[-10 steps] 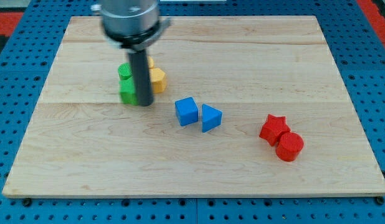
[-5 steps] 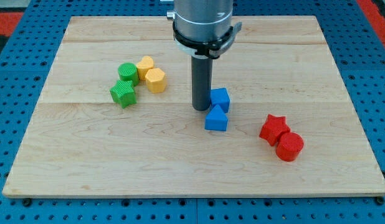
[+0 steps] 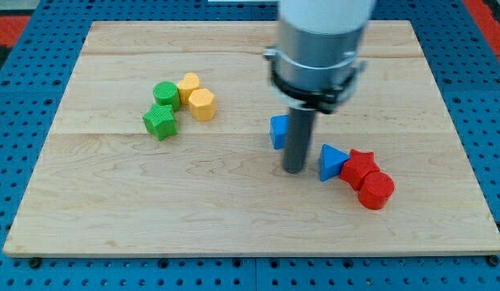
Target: Move the blue blocks towards the red blocks
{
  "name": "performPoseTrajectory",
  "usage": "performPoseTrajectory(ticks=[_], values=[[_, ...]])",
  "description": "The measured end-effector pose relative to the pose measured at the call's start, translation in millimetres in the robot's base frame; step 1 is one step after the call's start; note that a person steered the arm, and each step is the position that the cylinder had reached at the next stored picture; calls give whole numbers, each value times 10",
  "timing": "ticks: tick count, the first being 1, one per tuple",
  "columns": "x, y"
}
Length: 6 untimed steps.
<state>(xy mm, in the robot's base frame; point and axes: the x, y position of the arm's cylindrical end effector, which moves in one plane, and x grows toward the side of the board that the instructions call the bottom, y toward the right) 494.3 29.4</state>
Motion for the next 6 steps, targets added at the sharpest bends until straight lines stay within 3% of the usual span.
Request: performPoseTrajectory(ticks=[1, 2, 3, 5, 6], values=[[-207, -137], [-332, -684], [-901, -627], [-406, -422], [-409, -298]])
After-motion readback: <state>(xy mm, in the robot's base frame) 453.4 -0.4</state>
